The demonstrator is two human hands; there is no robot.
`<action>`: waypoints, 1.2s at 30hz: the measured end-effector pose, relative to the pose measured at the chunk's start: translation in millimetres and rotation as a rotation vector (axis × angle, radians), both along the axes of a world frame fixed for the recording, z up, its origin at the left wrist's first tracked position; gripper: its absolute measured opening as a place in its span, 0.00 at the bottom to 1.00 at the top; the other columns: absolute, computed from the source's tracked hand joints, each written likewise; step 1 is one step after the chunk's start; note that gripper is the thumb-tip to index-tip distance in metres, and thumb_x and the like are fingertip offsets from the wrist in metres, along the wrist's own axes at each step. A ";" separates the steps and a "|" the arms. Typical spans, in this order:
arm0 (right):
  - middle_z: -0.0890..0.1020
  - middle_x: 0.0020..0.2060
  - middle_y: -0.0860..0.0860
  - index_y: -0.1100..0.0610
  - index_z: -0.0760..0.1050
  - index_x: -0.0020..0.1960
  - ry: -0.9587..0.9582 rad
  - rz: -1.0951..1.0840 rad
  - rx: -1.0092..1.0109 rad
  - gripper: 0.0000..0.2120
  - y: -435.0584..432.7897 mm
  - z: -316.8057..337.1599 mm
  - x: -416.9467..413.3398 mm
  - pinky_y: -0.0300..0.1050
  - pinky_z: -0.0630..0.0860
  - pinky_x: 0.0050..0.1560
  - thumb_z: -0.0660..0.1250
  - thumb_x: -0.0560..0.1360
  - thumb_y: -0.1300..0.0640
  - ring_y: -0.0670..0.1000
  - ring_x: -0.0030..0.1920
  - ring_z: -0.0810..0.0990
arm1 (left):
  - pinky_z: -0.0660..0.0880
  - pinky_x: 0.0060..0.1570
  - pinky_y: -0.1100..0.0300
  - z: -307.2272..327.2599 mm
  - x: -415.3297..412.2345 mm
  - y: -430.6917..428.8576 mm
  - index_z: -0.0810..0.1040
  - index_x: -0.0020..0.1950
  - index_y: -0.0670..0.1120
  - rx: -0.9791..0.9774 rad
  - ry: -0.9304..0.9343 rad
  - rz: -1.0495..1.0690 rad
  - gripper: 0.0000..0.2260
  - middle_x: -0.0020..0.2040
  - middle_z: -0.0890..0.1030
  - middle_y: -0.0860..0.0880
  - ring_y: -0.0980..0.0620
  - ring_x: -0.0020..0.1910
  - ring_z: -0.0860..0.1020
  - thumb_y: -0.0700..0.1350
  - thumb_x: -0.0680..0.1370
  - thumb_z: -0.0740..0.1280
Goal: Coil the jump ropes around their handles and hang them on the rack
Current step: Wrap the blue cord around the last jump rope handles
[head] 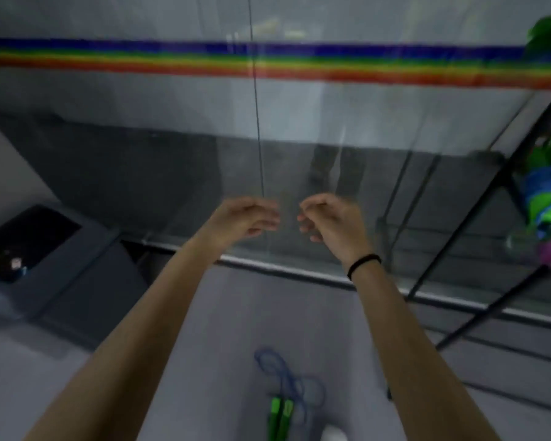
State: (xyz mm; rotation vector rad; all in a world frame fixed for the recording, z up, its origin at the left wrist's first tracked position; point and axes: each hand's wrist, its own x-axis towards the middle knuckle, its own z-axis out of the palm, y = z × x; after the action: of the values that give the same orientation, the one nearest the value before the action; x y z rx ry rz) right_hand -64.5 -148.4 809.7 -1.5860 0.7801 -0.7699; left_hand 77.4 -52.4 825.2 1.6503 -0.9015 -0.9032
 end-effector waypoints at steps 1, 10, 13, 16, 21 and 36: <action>0.80 0.31 0.50 0.50 0.75 0.36 0.023 -0.006 0.027 0.11 14.0 -20.9 3.2 0.36 0.73 0.29 0.64 0.75 0.62 0.43 0.28 0.79 | 0.71 0.45 0.65 -19.5 -1.1 14.8 0.78 0.44 0.50 0.030 0.023 0.011 0.10 0.32 0.83 0.58 0.63 0.34 0.81 0.37 0.78 0.60; 0.81 0.35 0.49 0.55 0.76 0.44 0.247 0.053 0.181 0.05 74.5 -239.1 6.9 0.31 0.73 0.27 0.62 0.75 0.62 0.45 0.31 0.79 | 0.72 0.42 0.69 -223.9 -2.5 76.7 0.79 0.49 0.47 0.171 0.107 0.018 0.09 0.40 0.83 0.53 0.62 0.35 0.81 0.36 0.76 0.63; 0.81 0.36 0.50 0.56 0.76 0.45 0.264 0.063 0.162 0.06 75.5 -324.5 5.9 0.31 0.74 0.29 0.61 0.75 0.62 0.46 0.33 0.79 | 0.73 0.37 0.73 -312.1 -2.2 75.1 0.78 0.54 0.44 0.147 0.129 0.050 0.10 0.43 0.82 0.49 0.62 0.35 0.81 0.35 0.77 0.61; 0.81 0.37 0.51 0.56 0.76 0.45 0.259 0.075 0.144 0.05 78.5 -419.2 5.4 0.34 0.75 0.32 0.62 0.75 0.61 0.47 0.34 0.79 | 0.74 0.37 0.73 -410.4 -5.0 71.9 0.78 0.53 0.46 0.121 0.111 0.060 0.09 0.43 0.82 0.49 0.61 0.36 0.81 0.37 0.76 0.62; 0.81 0.36 0.52 0.57 0.76 0.44 0.260 0.079 0.111 0.05 83.1 -583.0 7.4 0.30 0.74 0.29 0.62 0.75 0.61 0.47 0.32 0.79 | 0.74 0.38 0.71 -577.3 -12.0 70.2 0.78 0.52 0.45 0.085 0.113 0.048 0.09 0.41 0.83 0.49 0.58 0.37 0.81 0.36 0.75 0.64; 0.79 0.34 0.53 0.52 0.71 0.35 0.574 0.018 0.259 0.09 113.4 -883.2 -16.1 0.41 0.78 0.35 0.61 0.74 0.57 0.51 0.33 0.80 | 0.70 0.39 0.67 -865.8 -29.0 106.7 0.77 0.45 0.49 0.340 0.202 0.031 0.08 0.33 0.82 0.56 0.64 0.31 0.79 0.36 0.76 0.64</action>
State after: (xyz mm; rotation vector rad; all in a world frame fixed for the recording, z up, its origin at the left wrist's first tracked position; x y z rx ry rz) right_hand -80.6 -35.0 -73.5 -1.5836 1.2204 -0.1760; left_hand 48.4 54.3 -40.7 1.8118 -0.6057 -1.2294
